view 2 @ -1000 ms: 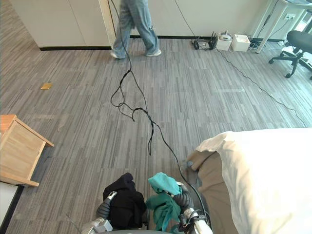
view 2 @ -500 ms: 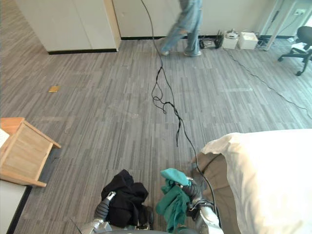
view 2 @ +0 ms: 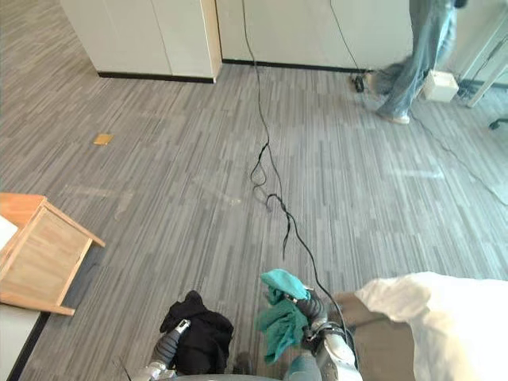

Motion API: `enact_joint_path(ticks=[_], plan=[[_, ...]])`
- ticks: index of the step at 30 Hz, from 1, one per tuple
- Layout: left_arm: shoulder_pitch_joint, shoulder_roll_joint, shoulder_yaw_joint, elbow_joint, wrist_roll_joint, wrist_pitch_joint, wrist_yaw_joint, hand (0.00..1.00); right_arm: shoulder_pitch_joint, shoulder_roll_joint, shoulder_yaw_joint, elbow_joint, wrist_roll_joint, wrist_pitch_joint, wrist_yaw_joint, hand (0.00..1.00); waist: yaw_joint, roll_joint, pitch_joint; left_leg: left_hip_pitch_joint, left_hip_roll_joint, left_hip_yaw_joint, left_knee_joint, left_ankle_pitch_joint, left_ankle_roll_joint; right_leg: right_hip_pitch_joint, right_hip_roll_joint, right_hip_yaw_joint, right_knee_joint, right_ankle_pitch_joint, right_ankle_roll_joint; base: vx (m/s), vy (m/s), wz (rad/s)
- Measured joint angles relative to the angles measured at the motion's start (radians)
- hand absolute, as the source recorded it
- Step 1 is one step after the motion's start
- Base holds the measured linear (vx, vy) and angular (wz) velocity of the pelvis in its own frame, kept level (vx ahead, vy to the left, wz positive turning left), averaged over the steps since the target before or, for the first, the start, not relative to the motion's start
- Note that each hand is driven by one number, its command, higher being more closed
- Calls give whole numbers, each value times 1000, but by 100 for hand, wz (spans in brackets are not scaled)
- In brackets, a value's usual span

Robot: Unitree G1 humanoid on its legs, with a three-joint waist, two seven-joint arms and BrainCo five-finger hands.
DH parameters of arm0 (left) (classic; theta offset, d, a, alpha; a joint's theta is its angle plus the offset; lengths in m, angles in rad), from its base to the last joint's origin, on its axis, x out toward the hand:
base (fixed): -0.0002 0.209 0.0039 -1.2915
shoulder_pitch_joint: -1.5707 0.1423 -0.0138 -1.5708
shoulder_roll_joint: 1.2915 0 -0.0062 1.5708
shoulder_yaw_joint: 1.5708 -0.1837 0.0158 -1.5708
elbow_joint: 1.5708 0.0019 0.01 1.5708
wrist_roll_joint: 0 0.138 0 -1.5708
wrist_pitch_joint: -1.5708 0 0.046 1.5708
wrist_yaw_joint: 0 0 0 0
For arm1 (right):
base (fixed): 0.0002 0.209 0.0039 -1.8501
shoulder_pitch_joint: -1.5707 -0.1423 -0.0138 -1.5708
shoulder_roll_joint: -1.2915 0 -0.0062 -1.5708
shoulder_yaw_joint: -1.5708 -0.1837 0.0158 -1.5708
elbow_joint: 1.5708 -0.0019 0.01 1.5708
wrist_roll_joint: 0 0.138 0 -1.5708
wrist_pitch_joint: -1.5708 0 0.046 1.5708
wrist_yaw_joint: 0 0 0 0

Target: Tidy the bed and pick cloth on bed and put in laundry

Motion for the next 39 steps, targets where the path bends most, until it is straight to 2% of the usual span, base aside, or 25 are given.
enact_joint_path(ticks=[3,4,5,6,7,8,10,11,14,16,17,20,21,23,24,25,26,27,28,30,32,35,37,38,39], plan=[[-25,-9,3,3,1,3,-2,100,14,3,-4,-6,1,0,-17,100,-1,0,6,78,31,-44,5,-52,-91,-19,62,60,-393,229,-1,525,-273,91],[-19,-7,7,3,1,2,0,100,15,9,-4,-6,1,0,-16,100,1,-13,4,108,38,-47,22,-86,-142,-26,63,91,-432,289,-19,534,-363,77],[-9,-4,7,3,1,2,1,100,15,10,-4,-7,0,0,-16,100,-2,-20,4,129,43,-50,36,-105,-162,-29,58,102,-421,301,-34,566,-427,79],[-1,-4,6,8,1,7,6,100,9,6,-11,-12,0,0,-16,100,-11,-11,2,151,80,-58,86,-133,-171,-37,63,102,-316,399,-84,568,-458,54],[10,-24,9,10,0,10,17,100,0,0,-21,-37,-1,1,-16,100,3,31,-9,118,125,-35,186,-128,-184,-68,84,83,-197,336,-111,569,-459,37],[18,-35,16,10,-2,10,18,100,-8,-1,-22,-57,-1,1,-15,100,5,46,-9,86,137,-23,263,-111,-206,-72,95,79,-162,295,-116,554,-456,-18],[44,-81,65,11,-11,-5,14,100,-63,-17,-11,-84,-1,8,-3,100,26,77,5,-54,173,15,579,100,-161,-34,143,95,-137,208,-135,557,-443,-42],[56,-131,107,-1,-21,-31,10,100,-117,-52,-2,-86,-10,36,22,100,49,119,28,-226,173,-52,945,268,-207,96,203,113,-221,182,-139,544,-369,-38],[58,-128,127,-28,-63,-54,-19,100,-164,-71,-1,-61,-40,66,37,100,95,110,55,-415,77,-48,1166,200,-191,265,203,153,-278,133,-159,530,-249,-39],[71,-124,137,-49,-101,-71,-28,100,-171,-70,2,-62,-50,75,55,100,105,89,56,-508,63,24,1022,158,-160,379,191,135,-372,121,-138,545,-290,-8],[79,-124,137,-67,-117,-76,-35,100,-169,-72,5,-63,-53,80,57,100,101,74,59,-531,64,110,745,135,-137,469,184,105,-451,112,-117,519,-266,41],[73,-118,135,-71,-124,-68,-41,100,-133,-88,5,-62,-60,91,50,100,92,44,46,-471,50,366,255,152,-116,593,185,-32,-535,75,-58,628,-288,117],[73,-118,132,-63,-125,-56,-44,100,-107,-99,5,-52,-60,91,45,100,75,35,41,-420,17,519,84,184,-62,650,199,-118,-543,43,-13,473,-207,179],[70,-110,130,-46,-115,-33,-43,100,-74,-101,0,-24,-59,90,28,100,76,22,10,-360,-44,651,-38,185,46,699,221,-212,-490,-31,43,637,-259,184],[68,-108,130,-34,-112,-18,-37,100,-69,-97,-4,7,-59,88,13,100,82,18,-25,-344,-60,633,-53,177,201,686,227,-247,-371,-97,71,667,-275,173],[48,-65,127,-52,-94,1,-31,100,-73,-74,-27,46,-60,89,-2,100,82,-14,-34,-332,-89,570,-16,146,205,648,154,-277,-159,-118,84,558,-246,143],[38,-61,125,-47,-92,9,-17,100,-69,-78,-27,49,-60,89,-9,100,86,-15,-35,-325,-92,534,-4,129,205,596,103,-280,14,-96,73,583,-242,124],[23,-61,129,-32,-86,21,10,100,-82,-77,-32,45,-59,84,-12,100,94,-21,-32,-300,-97,492,36,100,188,477,1,-259,365,-47,-36,647,-226,102],[14,-57,133,-25,-80,31,32,100,-88,-65,-32,44,-58,80,-18,100,86,-30,-24,-245,-101,439,50,76,184,381,-43,-157,560,-38,-33,658,-209,118],[11,-51,125,-26,-75,50,75,100,-65,-52,-26,32,-57,73,-24,100,58,-31,-16,-142,-98,310,36,71,178,283,-74,-74,621,-48,-17,623,-253,182],[13,-49,117,-35,-76,58,111,100,-32,-45,-16,-11,-56,64,-33,100,37,-30,-13,-71,-72,184,28,67,157,179,-86,4,493,-68,6,550,-308,204],[2,-33,118,-58,-66,58,134,100,11,-24,-5,-87,-54,6,-61,100,20,-22,-7,-21,-4,22,29,17,51,65,-52,106,36,-36,60,506,-446,178],[7,-18,141,-66,-48,55,132,100,14,-24,-36,-87,-34,-49,-51,100,23,-33,-5,8,26,-9,35,-17,-11,39,-37,182,-260,88,97,391,-469,111],[27,2,167,-83,-33,45,128,100,14,-24,-81,-88,3,-103,-2,100,26,-49,8,44,34,-19,39,-52,-65,19,-41,243,-334,155,124,396,-551,110],[58,21,182,-106,-22,29,126,100,38,-25,-114,-110,30,-159,42,100,20,-61,10,89,47,-25,44,-105,-75,16,-39,280,-325,172,116,400,-584,108]])
